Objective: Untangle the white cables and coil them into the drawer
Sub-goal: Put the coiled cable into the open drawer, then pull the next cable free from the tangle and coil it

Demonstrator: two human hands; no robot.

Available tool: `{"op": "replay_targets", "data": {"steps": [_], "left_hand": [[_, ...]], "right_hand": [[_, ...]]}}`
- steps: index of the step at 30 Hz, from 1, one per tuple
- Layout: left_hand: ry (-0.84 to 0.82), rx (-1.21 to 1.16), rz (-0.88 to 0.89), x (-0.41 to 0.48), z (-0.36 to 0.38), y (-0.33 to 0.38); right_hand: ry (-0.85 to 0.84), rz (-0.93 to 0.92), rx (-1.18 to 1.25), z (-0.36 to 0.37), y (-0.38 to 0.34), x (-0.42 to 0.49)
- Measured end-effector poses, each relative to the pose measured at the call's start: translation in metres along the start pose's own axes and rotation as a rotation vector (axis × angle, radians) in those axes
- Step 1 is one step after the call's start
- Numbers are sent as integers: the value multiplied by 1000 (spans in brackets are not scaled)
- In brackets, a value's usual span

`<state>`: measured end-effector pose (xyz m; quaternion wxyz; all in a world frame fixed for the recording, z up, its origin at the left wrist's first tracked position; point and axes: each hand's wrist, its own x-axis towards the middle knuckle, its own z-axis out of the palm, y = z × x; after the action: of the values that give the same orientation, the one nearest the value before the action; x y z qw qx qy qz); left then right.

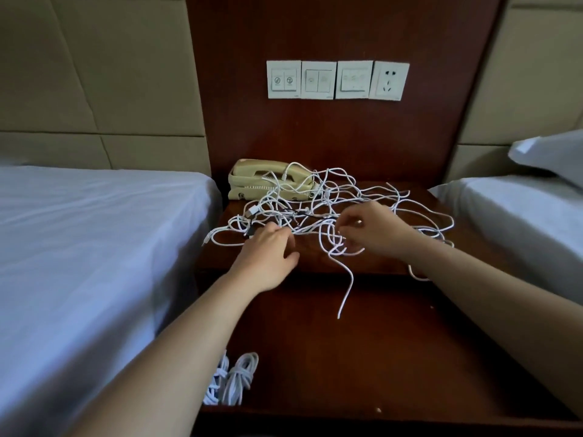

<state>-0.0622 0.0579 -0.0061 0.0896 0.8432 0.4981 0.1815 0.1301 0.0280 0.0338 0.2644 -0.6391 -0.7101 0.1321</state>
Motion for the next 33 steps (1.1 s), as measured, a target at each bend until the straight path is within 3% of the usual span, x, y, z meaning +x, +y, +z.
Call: {"op": "replay_targets", "data": {"steps": [6, 9, 14, 19, 25, 29, 33], "left_hand": [[46, 13, -89, 25, 12, -12], [125, -116, -98, 30, 20, -17], [134, -85, -104, 43, 30, -20], [130, 32, -117, 49, 34, -27], [232, 23, -100, 51, 37, -19], [230, -27, -70, 52, 35, -11], [399, -164, 38, 54, 19, 2]], "right_hand": [[52, -47, -138, 15, -6, 52], [34, -19, -168, 34, -7, 79], [-68, 57, -237, 62, 0, 107], [27, 53, -224, 60, 13, 112], [236, -24, -125, 20, 16, 105], [287, -59, -187, -9, 8, 97], [379, -132, -143, -35, 2, 88]]}}
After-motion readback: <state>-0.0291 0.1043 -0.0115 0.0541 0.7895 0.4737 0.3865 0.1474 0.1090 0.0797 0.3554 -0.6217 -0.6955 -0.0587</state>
